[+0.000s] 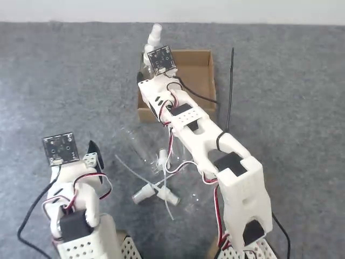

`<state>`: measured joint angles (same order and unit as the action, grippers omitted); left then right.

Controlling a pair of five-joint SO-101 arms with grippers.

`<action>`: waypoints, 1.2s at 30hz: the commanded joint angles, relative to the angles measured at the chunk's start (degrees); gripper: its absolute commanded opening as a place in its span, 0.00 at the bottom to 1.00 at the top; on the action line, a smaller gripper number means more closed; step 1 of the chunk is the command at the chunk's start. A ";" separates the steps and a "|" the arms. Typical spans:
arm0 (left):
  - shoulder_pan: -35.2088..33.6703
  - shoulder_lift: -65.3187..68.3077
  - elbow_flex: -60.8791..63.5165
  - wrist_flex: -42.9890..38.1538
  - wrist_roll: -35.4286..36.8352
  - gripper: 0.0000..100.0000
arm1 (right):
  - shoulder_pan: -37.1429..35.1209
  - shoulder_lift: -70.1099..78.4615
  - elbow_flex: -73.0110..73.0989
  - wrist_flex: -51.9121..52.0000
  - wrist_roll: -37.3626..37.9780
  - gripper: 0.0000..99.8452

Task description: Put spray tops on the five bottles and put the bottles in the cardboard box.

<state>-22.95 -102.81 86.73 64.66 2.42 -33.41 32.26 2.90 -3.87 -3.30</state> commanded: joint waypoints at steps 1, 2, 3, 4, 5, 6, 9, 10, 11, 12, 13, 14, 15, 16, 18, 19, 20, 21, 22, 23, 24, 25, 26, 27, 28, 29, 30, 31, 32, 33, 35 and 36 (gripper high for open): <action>-0.35 -0.62 -0.66 -1.32 -0.09 0.13 | 0.57 -1.01 -2.73 -0.40 -0.62 0.27; -0.35 -0.62 -0.57 -1.32 -0.09 0.13 | 0.48 -1.36 -2.20 -0.40 -0.53 0.27; -0.35 -0.62 -0.57 -1.41 -0.09 0.13 | 0.40 -1.54 -2.02 -0.48 -0.44 0.27; -0.26 -0.62 -0.57 -1.41 -0.09 0.13 | 0.40 -1.54 -1.93 -0.48 -0.44 0.27; -0.26 -0.62 -0.57 -1.49 -0.09 0.13 | 0.40 -1.54 -1.85 -0.48 -0.44 0.27; -0.26 -0.62 -0.57 -1.49 -0.09 0.13 | 0.40 -1.54 -1.76 -0.48 -0.35 0.27; -0.26 -0.62 -0.57 -1.49 -0.09 0.13 | 0.40 -1.54 -1.76 -0.40 -0.35 0.27; -0.26 -0.62 -0.57 -1.49 -0.09 0.13 | 0.40 -1.54 -1.76 -0.40 -0.35 0.27; -0.26 -0.62 -0.57 -1.49 -0.09 0.13 | 0.40 -1.71 -1.76 -0.40 -0.35 0.27; -0.26 -0.62 -0.57 -1.49 -0.09 0.13 | 0.40 -2.15 -1.67 -0.04 -0.35 0.27; -0.26 -0.62 -0.57 -1.49 -0.09 0.13 | 0.40 -2.77 -1.67 1.19 -0.35 0.27; -0.26 -0.62 -0.57 -1.49 -0.09 0.13 | 0.40 -3.47 -1.85 2.77 -0.53 0.27; -0.26 -0.62 -0.57 -1.49 -0.09 0.13 | 0.40 -4.26 -1.93 4.00 -0.62 0.27; -0.26 -0.62 -0.48 -1.49 -0.09 0.13 | 0.40 -4.97 -1.93 4.97 -0.70 0.27; -0.26 -0.62 -0.48 -1.49 -0.09 0.13 | 0.40 -5.76 -1.93 6.02 -0.70 0.28; -0.26 -0.62 -0.48 -1.49 -0.09 0.13 | 0.40 -6.11 -1.93 6.37 -0.70 0.28; -0.26 -0.62 -0.48 -1.49 -0.09 0.13 | 0.40 -6.29 -1.85 6.37 -0.70 0.28; -0.26 -0.62 -0.48 -1.49 -0.09 0.13 | 0.40 -6.55 -1.85 6.46 -0.70 0.28; -0.26 -0.62 -0.48 -1.49 -0.09 0.13 | 0.40 -6.73 -1.85 6.46 -0.70 0.28; -0.26 -0.62 -0.48 -1.49 -0.09 0.13 | 0.40 -6.81 -1.85 6.46 -0.70 0.28; -0.26 -0.62 -0.48 -1.49 -0.09 0.13 | 0.40 -6.81 -1.93 6.46 -0.62 0.28; -0.26 -0.62 -0.48 -1.41 -0.18 0.13 | 0.40 -6.81 -1.93 6.46 -0.53 0.28; -0.26 -0.62 -0.48 -1.41 -0.18 0.13 | 0.40 -6.81 -1.93 6.55 -0.44 0.28; -0.26 -0.62 -0.48 -1.41 -0.18 0.13 | 0.40 -6.81 -1.93 6.55 -0.44 0.28; -0.26 -0.62 -0.48 -1.41 -0.18 0.13 | 0.40 -6.81 -1.93 6.55 -0.44 0.28; -0.26 -0.62 -0.48 -1.41 -0.18 0.13 | 0.40 -6.90 -1.93 6.99 -0.35 0.28; -0.26 -0.62 -0.48 -1.41 -0.18 0.13 | 0.40 -6.99 -2.29 8.22 -0.35 0.28; -0.26 -0.62 -0.48 -1.49 -0.18 0.13 | 0.40 -7.34 -2.90 9.89 -0.53 0.28; -0.26 -0.62 -0.48 -1.49 -0.18 0.13 | 0.31 -7.96 -3.43 12.00 -0.62 0.28; -0.26 -0.62 -0.48 -1.49 -0.18 0.13 | 0.13 -8.57 -3.87 14.02 -0.70 0.30; -0.26 -0.62 -0.48 -1.49 -0.18 0.13 | 0.04 -10.33 -4.13 17.36 -0.70 0.34; -0.26 -0.62 -0.48 -1.49 -0.18 0.13 | -0.04 -11.30 -4.13 18.77 -0.70 0.35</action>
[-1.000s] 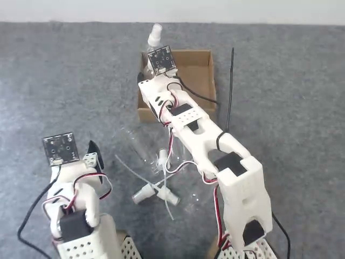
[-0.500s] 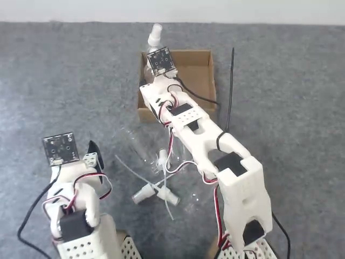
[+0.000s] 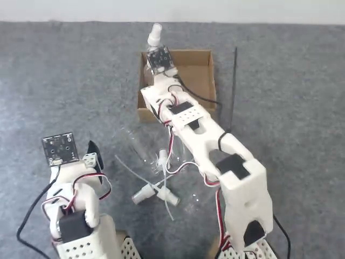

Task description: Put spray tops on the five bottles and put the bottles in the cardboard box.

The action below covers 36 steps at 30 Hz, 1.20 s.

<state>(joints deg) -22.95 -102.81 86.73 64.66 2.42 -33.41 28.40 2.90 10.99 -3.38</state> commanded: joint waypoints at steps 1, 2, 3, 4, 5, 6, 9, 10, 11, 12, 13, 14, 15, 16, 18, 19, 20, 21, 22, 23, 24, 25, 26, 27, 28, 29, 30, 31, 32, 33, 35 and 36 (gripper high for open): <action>-0.26 -0.62 -0.48 -1.49 -0.18 0.13 | -0.13 -8.31 -4.04 5.32 -0.62 0.35; -0.26 -0.62 -0.48 -1.49 -0.18 0.13 | -0.13 -9.19 -3.96 6.55 -0.70 0.35; -0.26 -0.62 -0.48 -1.41 -0.18 0.13 | -0.13 -9.89 -3.96 7.60 -0.70 0.34; -0.26 -0.62 -0.48 -1.41 -0.18 0.13 | -0.13 -10.77 -3.96 8.57 -0.70 0.34; -0.26 -0.62 -0.48 -1.41 -0.18 0.13 | -0.13 -11.56 -3.96 9.45 -0.70 0.34; -0.26 -0.62 -0.48 -1.41 -0.18 0.13 | -0.13 -12.26 -3.96 10.33 -0.70 0.34; -0.26 -0.62 -0.48 -1.32 -0.18 0.13 | -0.13 -14.29 -3.96 13.93 -0.70 0.34; -0.26 -0.62 -0.48 -1.32 -0.18 0.13 | -0.13 -14.99 -3.87 15.16 -0.70 0.34; -0.26 -0.62 -0.48 -1.32 -0.18 0.13 | -0.13 -15.78 -3.87 16.75 -0.70 0.34; -0.26 -0.62 -0.48 -1.32 -0.18 0.13 | -0.13 -16.75 -3.87 18.42 -0.70 0.34; -0.26 -0.62 -0.48 -1.32 -0.18 0.13 | -0.13 -17.89 -3.87 20.18 -0.70 0.34; -0.26 -0.62 -0.48 -1.32 -0.18 0.13 | -0.13 -19.21 -3.87 22.29 -0.70 0.34; -0.26 -0.62 -0.48 -1.32 -0.18 0.13 | -0.13 -20.62 -3.87 24.66 -0.70 0.34; -0.26 -0.62 -0.48 -1.32 -0.18 0.13 | -0.04 -22.11 -3.87 27.12 -0.70 0.34; -0.35 -0.62 -0.66 -1.23 -0.18 0.13 | -0.04 -25.45 -3.87 32.40 -0.70 0.34; -0.35 -0.62 -0.66 -1.23 -0.18 0.13 | -0.13 -27.12 -3.87 35.21 -0.70 0.34; -0.35 -0.62 -0.66 -1.23 -0.18 0.13 | -0.13 -28.70 -3.87 37.93 -0.70 0.34; -0.35 -0.62 -0.66 -1.23 -0.18 0.13 | -0.13 -30.37 -3.87 40.75 -0.70 0.34; -0.35 -0.62 -0.66 -1.23 -0.18 0.13 | -0.13 -31.87 -3.87 43.47 -0.62 0.34; -0.35 -0.62 -0.75 -1.23 -0.18 0.13 | -0.22 -33.19 -3.87 46.02 -0.53 0.34; -0.44 -0.62 -0.75 -1.23 -0.18 0.13 | -0.22 -34.51 -3.87 48.57 -0.44 0.34; -0.70 -0.62 -0.75 -1.32 -0.18 0.13 | -0.22 -35.74 -3.87 51.12 -0.44 0.34; -1.23 -0.62 -0.75 -1.49 -0.18 0.13 | -0.22 -36.88 -3.87 53.58 -0.44 0.34; -1.76 -0.62 -0.75 -1.58 -0.18 0.13 | -0.22 -37.93 -3.87 55.96 -0.44 0.34; -2.02 -0.62 -0.75 -1.58 -0.18 0.13 | -0.22 -38.73 -3.87 58.15 -0.44 0.34; -2.11 -0.62 -0.75 -1.58 -0.18 0.13 | -0.57 -39.43 -3.87 60.53 -0.53 0.34; -2.11 -0.62 -0.75 -1.58 -0.18 0.13 | -1.01 -39.87 -3.87 62.73 -0.53 0.34; -2.11 -0.62 -0.75 -1.58 -0.18 0.13 | -1.45 -40.13 -3.78 64.92 -0.62 0.34; -2.11 -0.62 -0.75 -1.58 -0.18 0.13 | -2.15 -40.22 -3.78 67.12 -0.70 0.34; -2.02 -0.62 -0.75 -1.58 -0.18 0.13 | -2.95 -40.22 -3.78 69.05 -0.70 0.34; -2.02 -0.62 -0.75 -1.58 -0.18 0.13 | -4.44 -40.22 -3.78 72.40 -0.79 0.34; -2.02 -0.62 -0.75 -1.58 -0.18 0.13 | -5.32 -40.13 -3.78 73.63 -0.88 0.34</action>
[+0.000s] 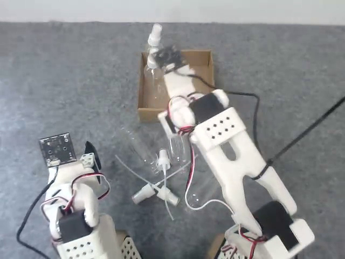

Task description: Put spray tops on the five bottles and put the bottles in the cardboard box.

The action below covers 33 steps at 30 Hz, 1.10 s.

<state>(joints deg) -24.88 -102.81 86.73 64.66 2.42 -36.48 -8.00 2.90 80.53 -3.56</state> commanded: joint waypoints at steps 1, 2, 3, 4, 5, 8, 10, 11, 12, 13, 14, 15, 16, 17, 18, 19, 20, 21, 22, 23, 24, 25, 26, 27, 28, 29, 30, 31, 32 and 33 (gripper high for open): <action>-0.18 -0.62 -0.75 -1.58 -0.18 0.13 | -3.03 -3.65 -3.78 4.88 -1.49 0.34; -0.18 -0.62 -0.75 -1.58 -0.18 0.13 | -3.74 -3.65 -3.60 5.32 -3.16 0.34; -0.18 -0.62 -0.75 -1.58 -0.18 0.13 | -4.26 -3.65 -2.99 5.14 -5.10 0.34; -0.18 -0.62 -0.75 -1.58 -0.18 0.13 | -4.88 -3.65 -2.29 4.88 -6.68 0.34; -0.18 -0.62 -0.75 -1.58 -0.18 0.13 | -5.67 -3.65 -1.49 4.18 -7.74 0.34; -0.18 -0.62 -0.75 -1.49 -0.18 0.13 | -6.99 -3.65 2.02 0.92 -9.58 0.34; -0.18 -0.62 -0.75 -1.41 -0.18 0.13 | -6.99 -3.65 4.75 -2.59 -9.76 0.34; -0.18 -0.62 -0.75 -1.41 -0.18 0.13 | -6.81 -3.65 6.15 -4.62 -9.76 0.34; -0.18 -0.62 -0.75 -1.41 -0.18 0.13 | -6.73 -3.65 7.82 -6.64 -9.76 0.33; -0.18 -0.62 -0.75 -1.41 -0.18 0.13 | -6.73 -3.65 9.41 -8.66 -9.76 0.31; -0.18 -0.62 -0.75 -1.32 -0.18 0.13 | -6.73 -3.65 11.08 -10.77 -9.76 0.28; -0.18 -0.62 -0.75 -1.32 -0.18 0.13 | -6.73 -3.65 12.48 -12.88 -9.67 0.26; -0.18 -0.62 -0.75 -1.32 -0.18 0.13 | -6.81 -3.65 13.71 -14.81 -9.67 0.24; -0.18 -0.62 -0.75 -1.32 -0.18 0.13 | -6.81 -3.56 14.77 -16.40 -9.58 0.23; -0.18 -0.62 -0.75 -1.32 -0.18 0.13 | -6.64 -3.56 15.65 -17.71 -9.49 0.23; -0.18 -0.62 -0.75 -1.32 -0.18 0.13 | -6.55 -3.47 16.26 -18.77 -9.49 0.23; -0.18 -0.62 -0.75 -1.32 -0.18 0.13 | -6.55 -2.95 16.53 -19.38 -9.49 0.23; -0.18 -0.62 -0.75 -1.32 -0.18 0.13 | -6.46 -1.98 16.53 -19.74 -9.49 0.23; -0.18 -0.62 -0.75 -1.32 -0.18 0.13 | -6.37 -0.84 16.35 -19.91 -9.49 0.23; -0.18 -0.62 -0.75 -1.32 -0.18 0.13 | -6.02 0.66 15.56 -20.09 -9.49 0.23; -0.18 -0.62 -0.75 -1.32 -0.18 0.13 | -5.67 2.33 14.42 -20.09 -9.49 0.23; -0.18 -0.62 -0.75 -1.32 -0.18 0.13 | -5.23 4.18 12.92 -19.91 -9.41 0.23; -0.18 -0.62 -0.75 -1.32 -0.18 0.13 | -4.44 6.02 11.34 -19.65 -9.41 0.23; -0.18 -0.62 -0.75 -1.32 -0.18 0.13 | -3.82 7.78 9.93 -19.38 -9.41 0.23; -0.18 -0.62 -0.75 -1.32 -0.18 0.13 | -3.30 9.45 8.35 -18.77 -9.41 0.23; -0.18 -0.62 -0.75 -1.32 -0.18 0.13 | -3.12 11.21 6.77 -18.07 -9.41 0.23; -0.18 -0.62 -0.75 -1.32 -0.18 0.13 | -3.03 12.79 5.36 -17.19 -9.41 0.23; -0.18 -0.62 -0.75 -1.32 -0.18 0.13 | -3.03 14.37 4.22 -16.48 -9.41 0.23; -0.18 -0.62 -0.75 -1.32 -0.18 0.13 | -2.95 15.87 3.25 -16.04 -9.41 0.23; -0.18 -0.62 -0.66 -1.32 -0.18 0.13 | -2.95 17.27 2.46 -15.78 -9.41 0.23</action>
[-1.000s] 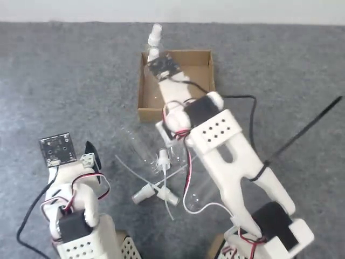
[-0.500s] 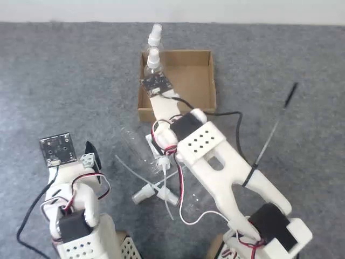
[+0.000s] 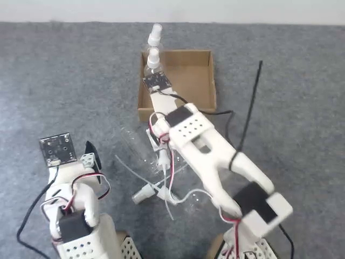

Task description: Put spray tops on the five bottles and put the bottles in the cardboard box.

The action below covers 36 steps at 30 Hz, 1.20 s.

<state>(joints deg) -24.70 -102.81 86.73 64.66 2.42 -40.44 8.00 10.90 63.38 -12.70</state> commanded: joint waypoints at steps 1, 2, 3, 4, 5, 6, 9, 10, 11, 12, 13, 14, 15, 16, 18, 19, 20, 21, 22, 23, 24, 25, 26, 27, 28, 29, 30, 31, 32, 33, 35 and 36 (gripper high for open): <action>-0.35 -0.62 -0.66 -1.32 -0.18 0.13 | 1.10 2.59 -6.15 1.36 -0.26 0.23; -0.35 -0.62 -0.66 -1.32 -0.18 0.13 | 1.10 3.74 -6.68 1.36 -0.26 0.23; -0.35 -0.62 -0.66 -1.32 -0.18 0.13 | 1.19 4.79 -7.12 1.45 -0.35 0.23; -0.35 -0.62 -0.66 -1.32 -0.18 0.13 | 1.27 5.85 -7.38 1.45 -0.35 0.23; -0.35 -0.62 -0.66 -1.23 -0.18 0.13 | 1.45 6.64 -7.56 1.45 -0.35 0.23; -0.35 -0.62 -0.66 -1.23 -0.18 0.13 | 1.54 7.25 -7.56 1.45 -0.35 0.23; -0.35 -0.62 -0.66 -1.23 -0.18 0.13 | 1.89 8.31 -7.56 1.54 -0.44 0.22; -0.35 -0.62 -0.66 -1.23 -0.18 0.13 | 1.98 8.31 -7.47 1.54 -0.44 0.21; -0.35 -0.62 -0.66 -1.23 -0.18 0.13 | 2.24 8.40 -7.47 1.54 -0.44 0.19; -0.35 -0.62 -0.66 -1.23 -0.18 0.13 | 2.42 8.40 -7.47 1.45 -0.44 0.16; -0.35 -0.62 -0.66 -1.23 -0.18 0.13 | 2.59 8.40 -7.47 1.36 -0.44 0.14; -0.35 -0.62 -0.66 -1.23 -0.18 0.13 | 2.77 8.31 -7.47 1.27 -0.35 0.12; -0.35 -0.62 -0.66 -1.23 -0.18 0.13 | 2.77 8.22 -7.56 1.45 -0.35 0.10; -0.35 -0.62 -0.66 -1.23 -0.18 0.13 | 3.03 8.13 -7.56 1.54 -0.35 0.09; -0.35 -0.62 -0.66 -1.23 -0.18 0.13 | 3.38 7.08 -7.56 2.24 -0.35 0.08; -0.35 -0.62 -0.66 -1.23 -0.18 0.13 | 3.56 6.02 -7.56 2.68 -0.35 0.08; -0.35 -0.62 -0.66 -1.23 -0.18 0.13 | 3.56 4.97 -7.56 2.77 -0.53 0.08; -0.35 -0.62 -0.66 -1.23 -0.18 0.13 | 3.65 3.56 -7.47 3.21 -0.70 0.08; -0.35 -0.62 -0.66 -1.23 -0.18 0.13 | 3.65 2.15 -7.47 4.09 -0.70 0.08; -0.35 -0.62 -0.66 -1.23 -0.18 0.13 | 3.56 0.75 -7.38 4.97 -0.70 0.08; -0.35 -0.62 -0.66 -1.23 -0.18 0.13 | 3.47 -0.48 -7.30 5.67 -0.70 0.08; -0.35 -0.62 -0.66 -1.23 -0.18 0.13 | 3.38 -1.63 -7.30 6.73 -0.79 0.08; -0.35 -0.62 -0.66 -1.23 -0.18 0.13 | 3.38 -2.68 -7.30 7.60 -0.79 0.08; -0.35 -0.62 -0.66 -1.23 -0.18 0.13 | 3.47 -3.65 -7.30 8.22 -0.79 0.08; -0.35 -0.62 -0.57 -1.23 -0.18 0.13 | 3.56 -4.53 -7.30 8.66 -0.79 0.08; -0.35 -0.62 -0.57 -1.23 -0.18 0.13 | 3.65 -5.23 -7.30 9.10 -0.79 0.08; -0.35 -0.62 -0.57 -1.23 -0.18 0.13 | 3.74 -6.11 -7.30 9.80 -0.88 0.08; -0.35 -0.62 -0.57 -1.23 -0.18 0.13 | 4.00 -6.99 -7.30 10.59 -0.88 0.08; -0.35 -0.62 -0.57 -1.23 -0.18 0.13 | 4.26 -7.87 -7.30 11.38 -1.05 0.08; -0.35 -0.62 -0.57 -1.23 -0.18 0.13 | 4.53 -8.75 -7.30 12.00 -2.02 0.08; -0.35 -0.62 -0.57 -1.23 -0.26 0.13 | 5.05 -10.68 -7.30 13.05 -5.63 0.08; -0.35 -0.62 -0.57 -1.23 -0.26 0.13 | 5.67 -11.82 -7.30 13.32 -7.21 0.08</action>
<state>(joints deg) -24.70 -102.81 86.73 64.66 2.33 -36.57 2.29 6.51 75.25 -16.13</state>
